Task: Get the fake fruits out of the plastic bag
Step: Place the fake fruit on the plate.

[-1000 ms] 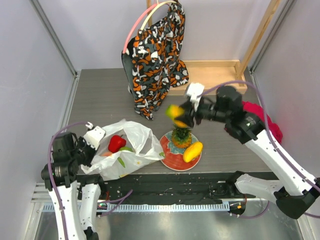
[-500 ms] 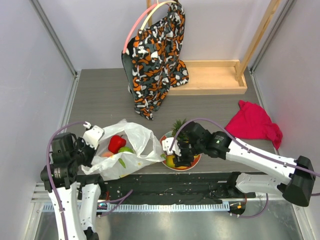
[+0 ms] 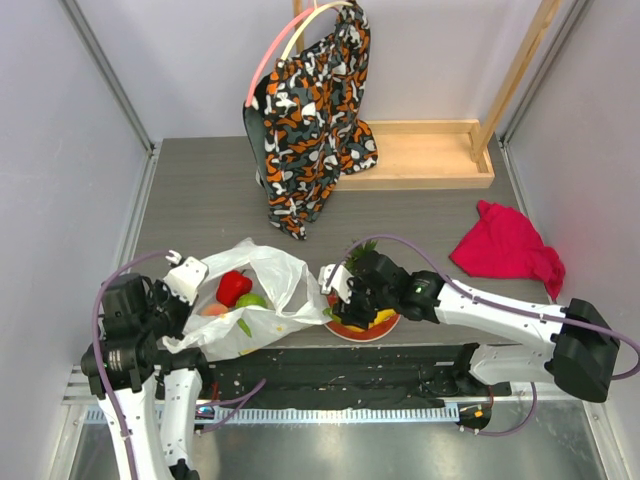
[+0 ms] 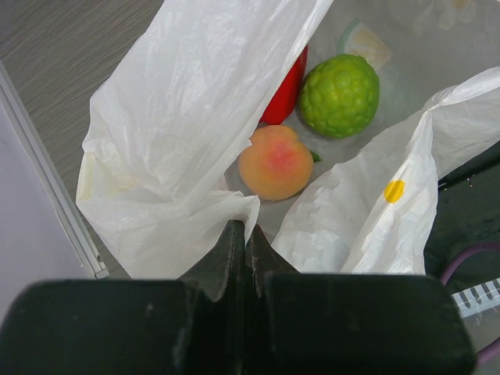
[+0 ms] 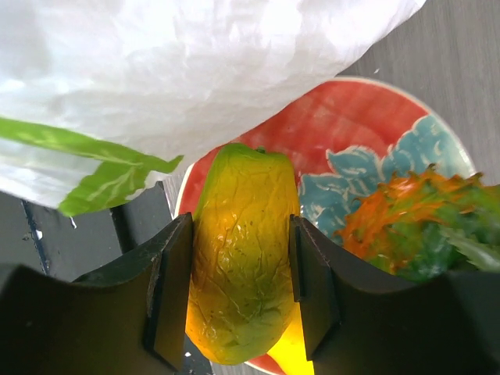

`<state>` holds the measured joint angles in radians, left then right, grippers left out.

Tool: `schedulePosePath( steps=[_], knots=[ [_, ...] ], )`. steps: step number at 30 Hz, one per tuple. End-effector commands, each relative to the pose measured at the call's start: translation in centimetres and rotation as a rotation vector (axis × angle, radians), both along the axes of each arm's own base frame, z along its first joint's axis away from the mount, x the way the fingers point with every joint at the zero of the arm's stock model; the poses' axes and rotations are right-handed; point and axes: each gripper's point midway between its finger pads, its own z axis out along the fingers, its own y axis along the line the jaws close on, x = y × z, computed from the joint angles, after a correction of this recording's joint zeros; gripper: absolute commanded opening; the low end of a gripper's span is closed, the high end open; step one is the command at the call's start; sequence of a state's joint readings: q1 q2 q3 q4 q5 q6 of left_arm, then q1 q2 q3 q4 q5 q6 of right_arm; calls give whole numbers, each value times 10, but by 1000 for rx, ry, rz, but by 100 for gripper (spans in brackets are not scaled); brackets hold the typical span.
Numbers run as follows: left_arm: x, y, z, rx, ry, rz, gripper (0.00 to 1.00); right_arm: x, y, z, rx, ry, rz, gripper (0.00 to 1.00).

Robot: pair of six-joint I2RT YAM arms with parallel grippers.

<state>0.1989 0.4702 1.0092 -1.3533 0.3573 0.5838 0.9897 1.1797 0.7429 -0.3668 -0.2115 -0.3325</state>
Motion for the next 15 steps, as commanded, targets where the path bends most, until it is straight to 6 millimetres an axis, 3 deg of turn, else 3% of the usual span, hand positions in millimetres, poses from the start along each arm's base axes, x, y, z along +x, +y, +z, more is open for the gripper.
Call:
schedulePosePath(
  steps=[1,6,10,13,14,15],
  knots=[
    [-13,0,-6,2,45,6,0,2,0,-5,-2,4,-47,11],
    [-12,0,-6,2,48,7,0,-1,-14,-13,-57,3,-62,12],
    [-10,-1,-6,-8,45,7,0,1,-21,-20,-89,-10,-75,28],
    [-10,-1,-6,-7,46,8,0,-2,-18,-18,-77,1,-53,47],
    [-10,0,-6,-4,47,9,0,-4,-17,-18,-78,8,-45,57],
    [-10,-1,-6,-5,47,6,0,-4,-15,-14,-69,10,-37,60]
  ],
)
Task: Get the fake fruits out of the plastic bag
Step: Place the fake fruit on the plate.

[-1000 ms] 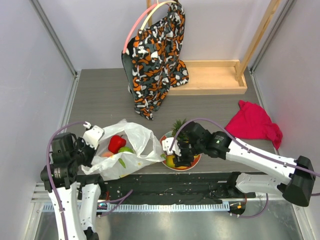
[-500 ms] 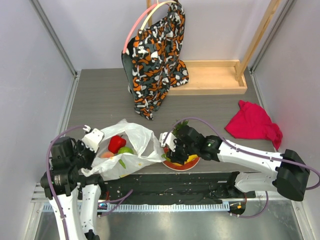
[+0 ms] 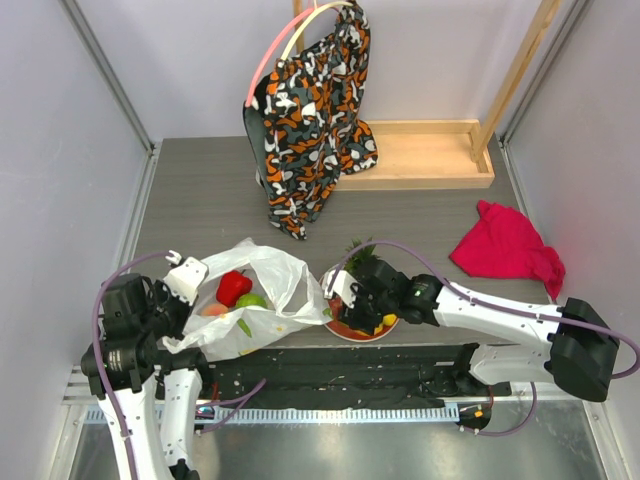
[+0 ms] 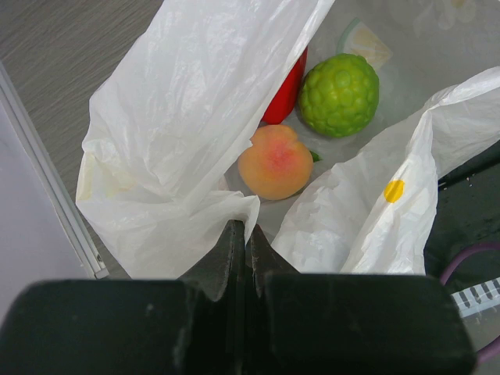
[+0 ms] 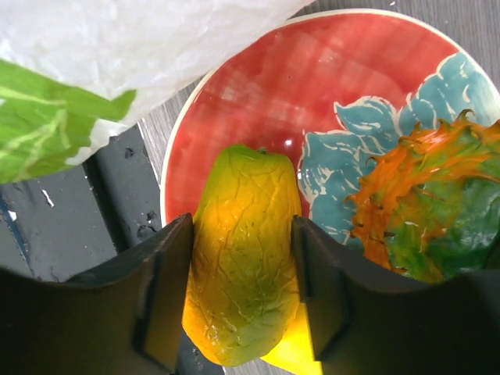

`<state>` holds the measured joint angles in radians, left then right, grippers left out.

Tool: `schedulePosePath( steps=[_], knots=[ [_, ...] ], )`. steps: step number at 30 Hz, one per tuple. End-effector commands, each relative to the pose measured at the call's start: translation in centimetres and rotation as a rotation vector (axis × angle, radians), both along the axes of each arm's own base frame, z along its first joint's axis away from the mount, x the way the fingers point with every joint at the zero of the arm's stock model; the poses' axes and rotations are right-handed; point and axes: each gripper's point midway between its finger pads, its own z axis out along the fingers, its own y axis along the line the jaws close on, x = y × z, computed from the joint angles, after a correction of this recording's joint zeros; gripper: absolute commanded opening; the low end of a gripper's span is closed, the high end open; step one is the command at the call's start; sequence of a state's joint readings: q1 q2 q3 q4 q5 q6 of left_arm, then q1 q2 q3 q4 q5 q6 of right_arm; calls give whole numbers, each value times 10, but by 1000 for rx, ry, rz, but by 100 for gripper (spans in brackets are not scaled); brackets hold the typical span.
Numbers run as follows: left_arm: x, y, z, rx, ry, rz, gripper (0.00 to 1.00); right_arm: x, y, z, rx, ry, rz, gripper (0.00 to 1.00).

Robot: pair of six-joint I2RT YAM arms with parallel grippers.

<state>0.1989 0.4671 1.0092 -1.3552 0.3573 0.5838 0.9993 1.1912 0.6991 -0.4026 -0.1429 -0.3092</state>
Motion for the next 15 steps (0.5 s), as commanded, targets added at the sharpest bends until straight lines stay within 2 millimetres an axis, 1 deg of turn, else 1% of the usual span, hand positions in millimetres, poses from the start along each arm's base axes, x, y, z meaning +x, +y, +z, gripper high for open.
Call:
schedulePosePath(
  steps=[1,2,3,4,5,6,7,8,9,10,11,12,14,15],
  knots=[
    [-10,-1,-6,-4,49,5,0,-2,7,13,34,-6,25,62],
    [-10,0,-5,-4,46,6,0,-4,8,15,35,0,32,64],
    [-10,0,-6,-1,47,5,0,-3,11,21,43,-1,36,69],
    [-10,-1,-5,-3,46,0,0,-4,11,25,46,4,37,71],
    [-11,-1,-5,-1,47,0,0,-7,8,26,30,24,43,75],
    [-12,-1,-5,0,47,-1,0,-5,12,39,48,15,46,96],
    [-12,-1,-4,-1,45,-2,0,-7,12,45,51,17,50,100],
    [-13,-1,-4,5,45,-7,0,-19,9,52,59,49,101,100],
    [-14,-2,-4,3,52,-11,0,-25,12,67,85,51,148,100],
    [-16,-2,-4,8,52,-14,0,-32,11,75,98,67,180,100],
    [-16,-1,-3,19,47,-19,0,-40,6,89,127,62,196,100],
    [-17,0,-2,24,49,-17,0,-42,10,109,180,49,212,100],
    [-19,0,1,26,45,-16,0,-46,9,139,250,-2,241,100],
    [-21,-1,1,21,60,-15,0,-46,13,164,299,-49,281,100]
  ],
)
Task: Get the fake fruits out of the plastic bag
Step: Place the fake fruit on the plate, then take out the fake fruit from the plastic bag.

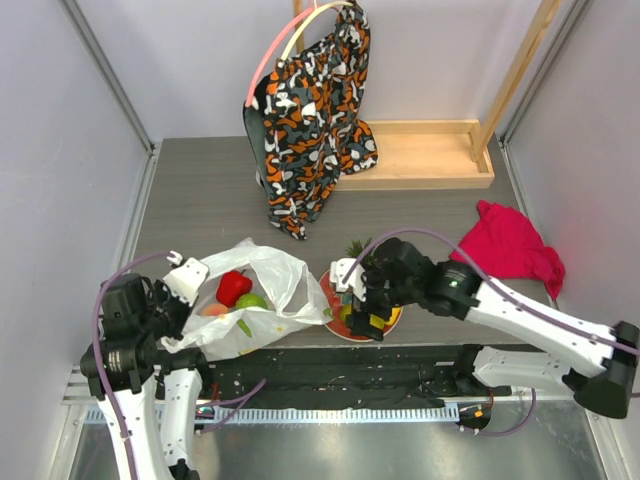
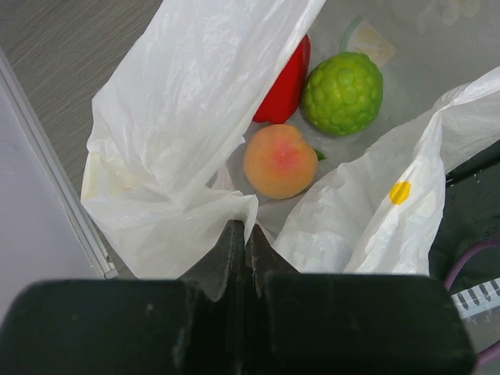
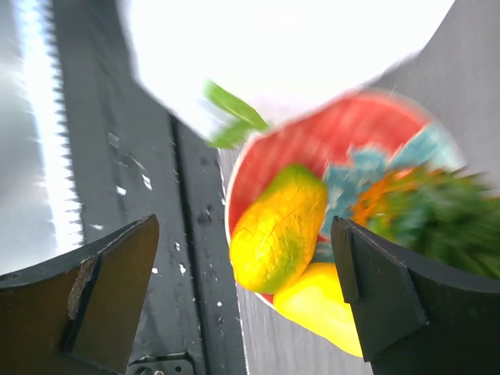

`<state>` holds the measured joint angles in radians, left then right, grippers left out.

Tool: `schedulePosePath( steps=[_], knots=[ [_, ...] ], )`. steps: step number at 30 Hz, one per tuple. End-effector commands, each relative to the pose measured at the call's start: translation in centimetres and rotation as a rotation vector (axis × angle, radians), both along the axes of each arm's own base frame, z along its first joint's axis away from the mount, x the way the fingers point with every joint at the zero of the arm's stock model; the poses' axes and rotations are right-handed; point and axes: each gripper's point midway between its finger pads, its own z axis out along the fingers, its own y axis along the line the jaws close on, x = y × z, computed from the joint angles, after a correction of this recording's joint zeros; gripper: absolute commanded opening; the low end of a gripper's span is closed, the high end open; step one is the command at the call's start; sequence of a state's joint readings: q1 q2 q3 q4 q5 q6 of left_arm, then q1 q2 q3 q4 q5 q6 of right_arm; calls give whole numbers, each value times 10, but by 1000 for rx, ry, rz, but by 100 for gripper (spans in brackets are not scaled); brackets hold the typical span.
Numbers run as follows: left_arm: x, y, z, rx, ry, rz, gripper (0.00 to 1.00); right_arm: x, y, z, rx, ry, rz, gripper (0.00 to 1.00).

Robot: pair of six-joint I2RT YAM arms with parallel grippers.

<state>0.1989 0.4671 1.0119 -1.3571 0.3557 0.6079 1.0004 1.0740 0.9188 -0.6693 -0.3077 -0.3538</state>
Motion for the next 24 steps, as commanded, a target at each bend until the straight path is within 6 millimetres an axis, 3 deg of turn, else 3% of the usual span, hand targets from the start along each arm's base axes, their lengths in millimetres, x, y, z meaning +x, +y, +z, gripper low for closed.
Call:
schedulePosePath(
  steps=[1,5,7,9,13,15,16,17,19,21,22,23,24],
  knots=[
    [-23,-2,1,2,71,2,0,-18,8,94,221,-103,144,100],
    [-30,-4,2,0,110,-18,0,-13,36,145,362,-155,194,95],
    [-31,-5,3,-3,121,-22,0,1,63,165,459,-174,174,91],
    [-31,-6,6,-11,126,-20,0,9,83,173,525,-171,167,83],
    [-31,-8,12,-41,129,2,0,25,156,180,687,-66,146,65],
    [-31,-10,15,-53,125,3,0,21,185,183,725,-28,156,53],
    [-31,-11,18,-58,120,2,0,9,200,187,767,-32,191,50],
    [-32,-12,19,-64,122,3,0,7,217,165,737,-15,184,48],
    [-33,-13,18,-65,122,-2,0,-9,237,148,707,5,216,44],
    [-38,-14,14,-56,127,-17,0,5,256,112,642,32,110,38],
    [-41,-14,11,-49,133,-25,0,12,261,102,633,33,75,34],
    [-43,-12,7,-35,123,-23,0,18,264,74,584,63,18,33],
    [-44,-10,4,-23,117,-13,0,22,264,61,560,67,-14,31]
  ],
)
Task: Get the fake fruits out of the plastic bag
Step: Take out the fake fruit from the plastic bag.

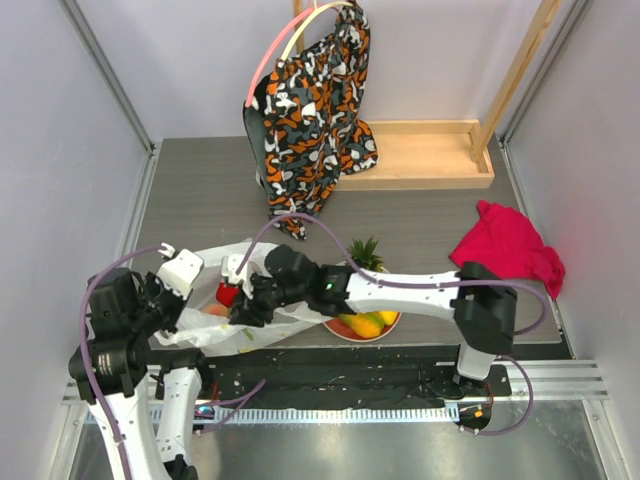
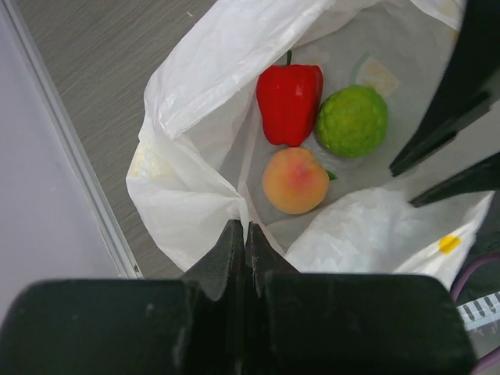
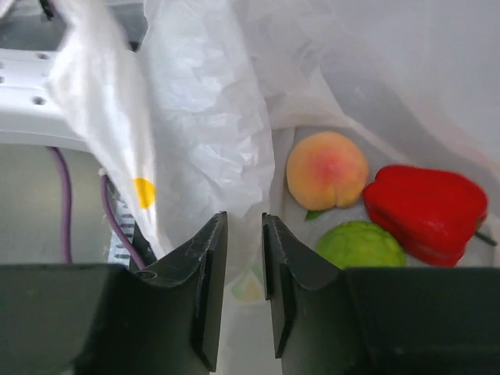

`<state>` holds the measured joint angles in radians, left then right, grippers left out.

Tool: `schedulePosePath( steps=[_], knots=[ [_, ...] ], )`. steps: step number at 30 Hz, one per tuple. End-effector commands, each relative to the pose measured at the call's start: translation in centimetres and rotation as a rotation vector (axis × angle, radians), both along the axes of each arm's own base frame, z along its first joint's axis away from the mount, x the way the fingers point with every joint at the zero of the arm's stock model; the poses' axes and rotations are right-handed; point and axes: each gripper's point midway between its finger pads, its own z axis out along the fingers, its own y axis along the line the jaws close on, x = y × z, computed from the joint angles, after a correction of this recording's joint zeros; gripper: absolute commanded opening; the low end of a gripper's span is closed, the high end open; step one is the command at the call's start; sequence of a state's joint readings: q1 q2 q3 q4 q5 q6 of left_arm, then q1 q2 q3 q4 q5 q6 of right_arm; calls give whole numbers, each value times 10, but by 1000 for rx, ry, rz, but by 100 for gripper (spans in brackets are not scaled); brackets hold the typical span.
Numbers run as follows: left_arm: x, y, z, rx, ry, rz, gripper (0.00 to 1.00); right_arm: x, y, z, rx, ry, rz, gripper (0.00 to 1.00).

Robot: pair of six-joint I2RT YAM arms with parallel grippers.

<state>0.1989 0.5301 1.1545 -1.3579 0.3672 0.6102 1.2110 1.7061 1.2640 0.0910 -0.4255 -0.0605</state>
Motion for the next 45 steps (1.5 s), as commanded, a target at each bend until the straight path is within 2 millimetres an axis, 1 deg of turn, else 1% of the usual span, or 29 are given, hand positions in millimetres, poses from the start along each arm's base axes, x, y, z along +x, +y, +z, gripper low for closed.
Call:
schedulePosePath(
  steps=[1,2,3,4,5,6,7,10,12,15,16,19,20,21,24,25,27,29,30,31,32,33,34,36,37,40,41,44,45],
  knots=[
    [-52,-5,-38,-11,188,14,0,26,22,8,81,9,-159,30],
    [-50,-4,-40,-2,180,16,0,6,17,-15,39,5,-108,30],
    [-49,-2,-39,10,169,17,0,-12,13,-18,43,-108,6,30],
    [-49,-1,-39,14,170,17,0,-30,7,-30,28,-185,94,33],
    [-48,-1,-41,11,181,16,0,-60,-4,-57,-21,-200,177,35],
    [-47,-1,-41,16,192,3,0,-60,-7,-72,-47,-173,177,36],
    [-49,-3,-44,13,215,-16,0,-55,-5,-74,-34,-129,134,36],
    [-52,0,-49,39,274,-48,0,-47,1,-82,-68,-92,130,39],
    [-56,3,-49,66,298,-60,0,-31,9,-68,-31,-102,96,43],
    [-62,9,-54,114,325,-80,0,-7,12,-48,16,-105,13,45],
    [-64,10,-55,135,310,-92,0,2,10,-36,36,-111,-35,46],
    [-65,10,-58,160,291,-128,0,13,6,-25,45,-133,-88,53],
    [-65,9,-59,161,289,-132,0,19,5,-28,32,-156,-109,57],
    [-66,8,-61,158,293,-141,0,23,5,-30,21,-165,-128,69],
    [-66,6,-66,146,311,-155,0,40,6,-49,-32,-194,-197,80],
    [-66,5,-67,139,314,-160,0,42,10,-50,-33,-195,-210,88],
    [-65,4,-68,134,321,-166,0,52,12,-69,-79,-173,-269,94],
    [-65,5,-67,136,324,-166,0,62,17,-75,-90,-156,-321,99],
    [-65,5,-68,137,325,-165,0,66,19,-91,-117,-121,-343,100],
    [-65,5,-68,140,323,-163,0,69,23,-90,-112,-111,-352,100],
    [-65,6,-68,143,321,-164,0,70,26,-105,-139,-98,-354,100],
    [-65,6,-68,144,320,-162,0,71,27,-109,-148,-90,-357,99],
    [-66,6,-68,148,318,-162,0,71,31,-109,-149,-90,-354,97],
    [-66,7,-67,153,312,-161,0,75,30,-120,-188,-90,-372,95],
    [-66,7,-67,154,311,-163,0,76,30,-119,-190,-86,-378,93],
    [-66,5,-70,150,311,-177,0,74,29,-116,-197,-121,-344,64],
    [-66,4,-70,146,311,-180,0,72,28,-114,-200,-130,-327,49],
    [-64,5,-74,150,308,-186,0,69,28,-84,-154,-139,-274,38],
    [-63,4,-75,150,306,-188,0,71,28,-70,-131,-139,-267,37]
  ],
)
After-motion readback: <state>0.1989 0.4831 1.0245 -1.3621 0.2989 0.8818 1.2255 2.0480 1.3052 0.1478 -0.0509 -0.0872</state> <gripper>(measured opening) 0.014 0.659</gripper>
